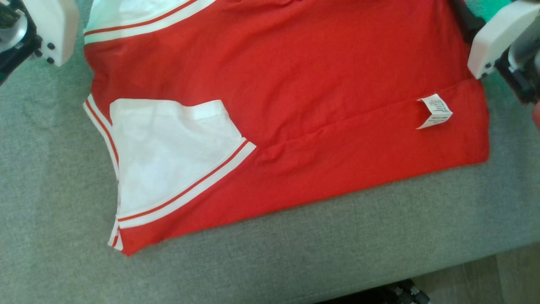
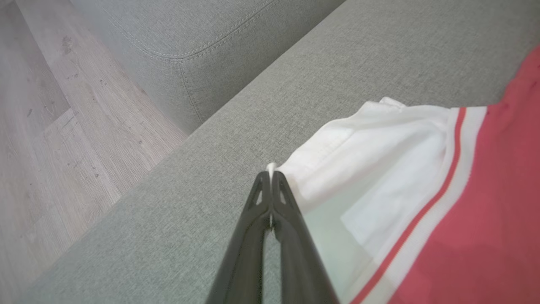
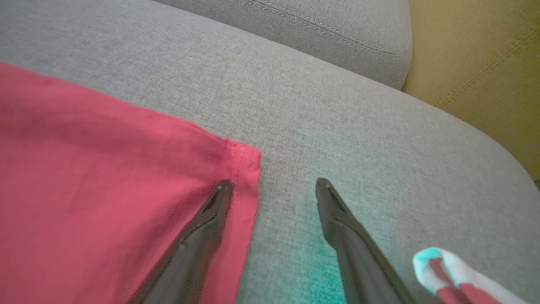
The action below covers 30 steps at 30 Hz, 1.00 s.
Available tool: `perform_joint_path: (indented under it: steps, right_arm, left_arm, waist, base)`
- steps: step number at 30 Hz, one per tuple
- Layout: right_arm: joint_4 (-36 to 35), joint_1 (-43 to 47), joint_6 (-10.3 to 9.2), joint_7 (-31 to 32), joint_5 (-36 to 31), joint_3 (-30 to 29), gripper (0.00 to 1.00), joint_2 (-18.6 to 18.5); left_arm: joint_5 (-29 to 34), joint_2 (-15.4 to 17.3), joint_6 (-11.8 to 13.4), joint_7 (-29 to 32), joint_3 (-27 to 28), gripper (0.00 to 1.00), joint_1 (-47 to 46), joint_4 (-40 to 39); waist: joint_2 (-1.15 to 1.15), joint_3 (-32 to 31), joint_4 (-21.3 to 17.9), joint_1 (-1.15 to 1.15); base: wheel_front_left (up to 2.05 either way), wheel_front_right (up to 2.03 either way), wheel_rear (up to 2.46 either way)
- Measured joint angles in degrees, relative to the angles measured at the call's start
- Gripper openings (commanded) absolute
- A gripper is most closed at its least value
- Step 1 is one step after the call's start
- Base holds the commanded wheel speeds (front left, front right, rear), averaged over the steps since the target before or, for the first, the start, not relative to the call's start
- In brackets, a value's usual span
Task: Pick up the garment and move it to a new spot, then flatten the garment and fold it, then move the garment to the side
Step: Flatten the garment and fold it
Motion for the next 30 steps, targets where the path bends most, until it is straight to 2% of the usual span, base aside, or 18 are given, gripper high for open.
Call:
perform_joint_path:
  steps: [4,7,16,20,23,26,28,30]
  right_arm:
    - [3.1,-3.9,0.0,-0.1,1.0,4.0,1.0,-0.4]
    - [4.6,-5.6,-0.01,-0.1,1.8,6.3,0.88,-0.7]
    - [4.2,-8.5,-0.01,2.3,7.2,14.6,0.81,-2.7]
    - [2.7,-10.3,-0.01,4.5,10.4,18.8,0.65,-4.4]
    - [1.2,-11.8,-0.02,7.3,13.8,21.9,0.64,-5.7]
    - [-0.5,-12.7,-0.02,9.8,17.1,23.9,0.34,-6.9]
    - [-1.5,-12.8,-0.02,10.6,18.6,24.9,0.0,-7.4]
    - [-2.3,-13.0,-0.03,11.1,20.2,25.6,0.0,-7.9]
  left_arm:
    - [-0.7,0.1,0.0,-1.1,-1.8,0.0,-1.7,0.1]
    - [-1.0,0.2,0.0,-1.5,-2.9,0.0,-2.3,0.6]
    - [-2.7,0.2,0.0,-2.5,-5.0,0.0,-2.7,1.7]
    - [-3.3,0.3,0.0,-3.1,-5.9,0.0,-3.4,1.8]
    - [-3.9,0.2,0.0,-3.5,-6.7,0.0,-3.8,1.8]
    - [-4.0,0.1,0.0,-4.2,-7.3,0.0,-3.9,2.1]
    - [-4.0,0.1,0.0,-4.8,-7.6,0.0,-3.9,2.3]
    - [-4.0,0.0,0.0,-5.7,-7.8,0.0,-3.9,2.8]
  waist:
    - [0.0,0.5,0.7,0.0]
    - [0.0,0.7,1.0,0.0]
    - [0.0,0.6,1.9,-0.01]
    - [0.0,0.8,2.6,-0.01]
    - [0.0,0.9,3.1,-0.01]
    - [0.0,0.8,3.5,-0.01]
    - [0.0,0.7,3.8,-0.01]
    - [0.0,0.5,3.9,0.0]
  base:
    - [0.0,0.0,0.0]
    - [0.0,0.0,0.0]
    - [0.0,0.0,0.0]
    - [0.0,0.0,0.0]
    - [0.0,0.0,0.0]
    - [0.0,0.0,0.0]
    - [0.0,0.0,0.0]
    - [0.0,0.0,0.0]
